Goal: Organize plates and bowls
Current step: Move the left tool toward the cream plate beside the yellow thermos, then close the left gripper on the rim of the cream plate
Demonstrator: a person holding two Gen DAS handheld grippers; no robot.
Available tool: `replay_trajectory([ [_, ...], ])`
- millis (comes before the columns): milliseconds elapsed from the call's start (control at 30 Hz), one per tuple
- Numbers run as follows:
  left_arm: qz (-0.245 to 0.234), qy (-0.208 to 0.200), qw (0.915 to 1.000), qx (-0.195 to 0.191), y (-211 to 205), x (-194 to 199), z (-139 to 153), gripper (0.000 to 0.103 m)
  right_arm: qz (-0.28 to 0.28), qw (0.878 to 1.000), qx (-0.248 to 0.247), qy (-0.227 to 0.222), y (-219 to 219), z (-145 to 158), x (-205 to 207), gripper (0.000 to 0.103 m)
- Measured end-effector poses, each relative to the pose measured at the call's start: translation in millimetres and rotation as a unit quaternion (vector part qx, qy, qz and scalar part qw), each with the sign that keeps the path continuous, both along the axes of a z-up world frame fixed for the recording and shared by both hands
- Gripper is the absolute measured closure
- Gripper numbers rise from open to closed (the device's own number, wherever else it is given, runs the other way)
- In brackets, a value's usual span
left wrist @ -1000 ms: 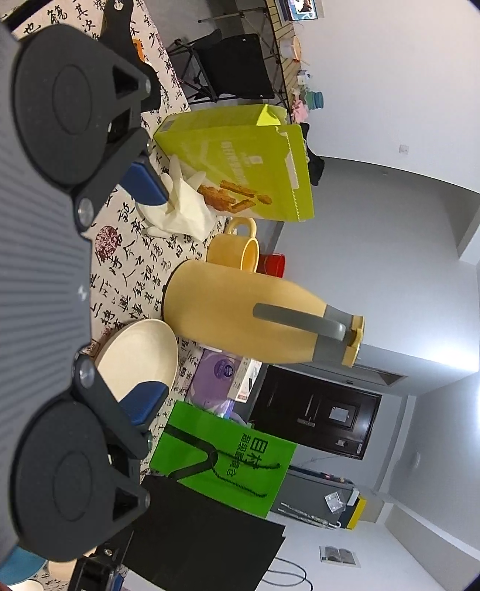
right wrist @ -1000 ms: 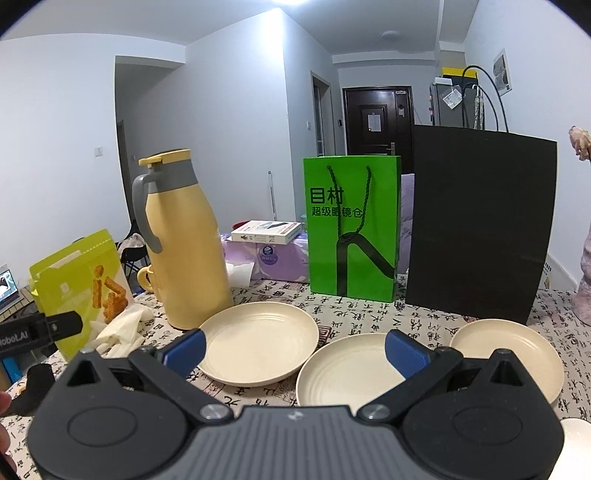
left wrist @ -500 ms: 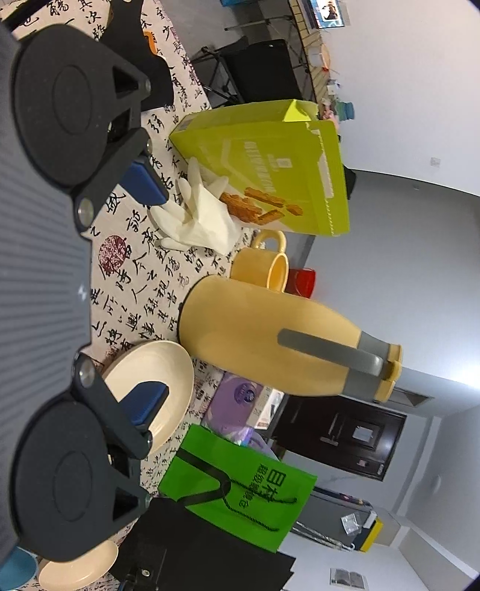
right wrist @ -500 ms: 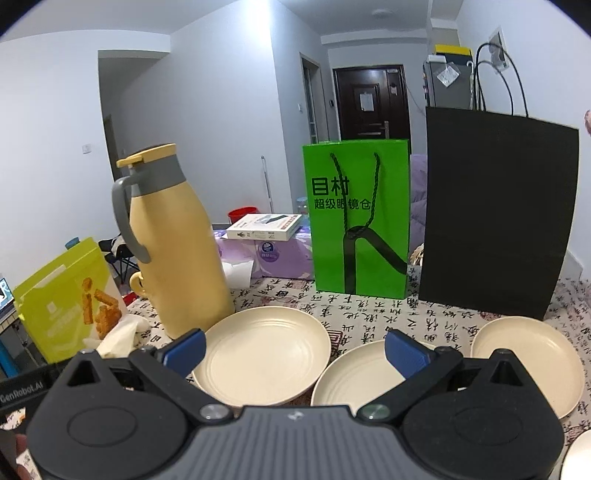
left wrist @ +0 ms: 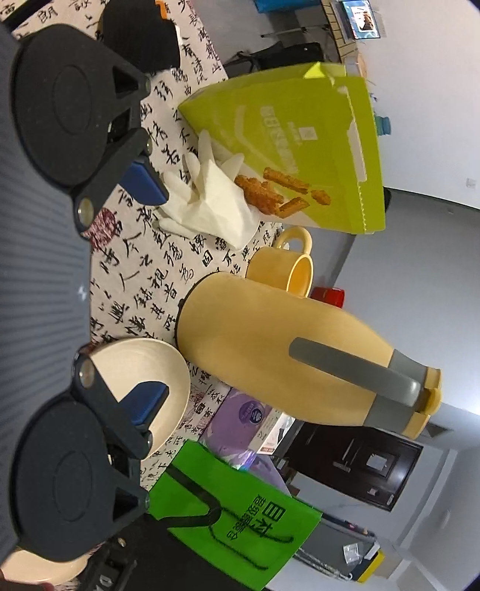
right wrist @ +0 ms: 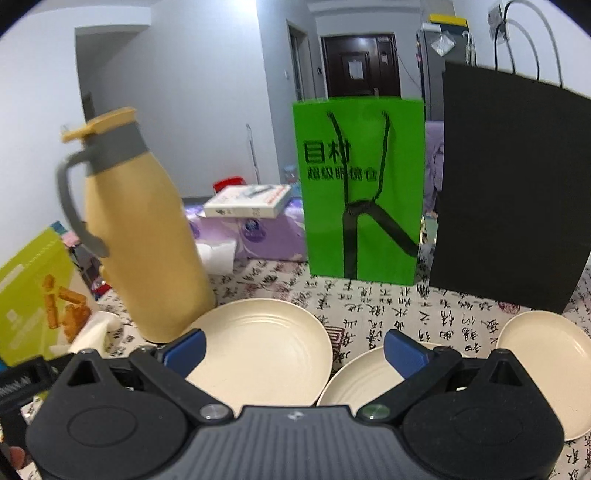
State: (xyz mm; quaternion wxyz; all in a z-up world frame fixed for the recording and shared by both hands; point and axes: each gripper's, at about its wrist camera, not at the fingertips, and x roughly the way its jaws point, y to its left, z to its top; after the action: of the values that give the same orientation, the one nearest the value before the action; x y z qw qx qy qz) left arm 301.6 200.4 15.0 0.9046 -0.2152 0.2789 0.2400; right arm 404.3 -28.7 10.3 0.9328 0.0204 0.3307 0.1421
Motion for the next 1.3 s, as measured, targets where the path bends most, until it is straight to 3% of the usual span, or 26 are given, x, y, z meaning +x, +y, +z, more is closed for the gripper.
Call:
replay_trajectory([
  [133,0.013,0.011,0.9998,0.004,0.0,19.5,-3.8,0.000,-0.014,1.000,-0.004,0.020,4.0,-11.6,20.9,0.002],
  [233,0.031,0.022,0.9992,-0.014,2.8,30.3,-12.9,0.000,-0.024,0.999,-0.007,0.041,8.1,-23.6,38.1,0.005],
  [600,0.035,0.059,0.9976,0.002,4.4,67.5,-66.6,0.000,-0.028,0.998,-0.025,0.044,22.3,-60.8,70.5,0.010],
  [733,0.011,0.069,0.9973,-0.022,11.9,73.9,-80.2,0.005,-0.019,0.998,-0.038,0.046,34.0,-69.3,81.3,0.019],
  [1033,-0.010,0.059,0.9982,-0.012,10.4,75.7,-86.5,0.007,-0.031,0.997,-0.055,0.043,49.6,-85.2,88.3,0.027],
  [1233,-0.024,0.080,0.9962,-0.023,11.2,83.8,-98.3,0.013,-0.027,0.996,-0.065,0.049,50.8,-91.3,90.1,0.041],
  [1300,-0.027,0.084,0.9960,-0.010,7.5,84.7,-98.9,0.018,-0.034,0.996,-0.061,0.051,48.7,-94.2,91.7,0.045],
])
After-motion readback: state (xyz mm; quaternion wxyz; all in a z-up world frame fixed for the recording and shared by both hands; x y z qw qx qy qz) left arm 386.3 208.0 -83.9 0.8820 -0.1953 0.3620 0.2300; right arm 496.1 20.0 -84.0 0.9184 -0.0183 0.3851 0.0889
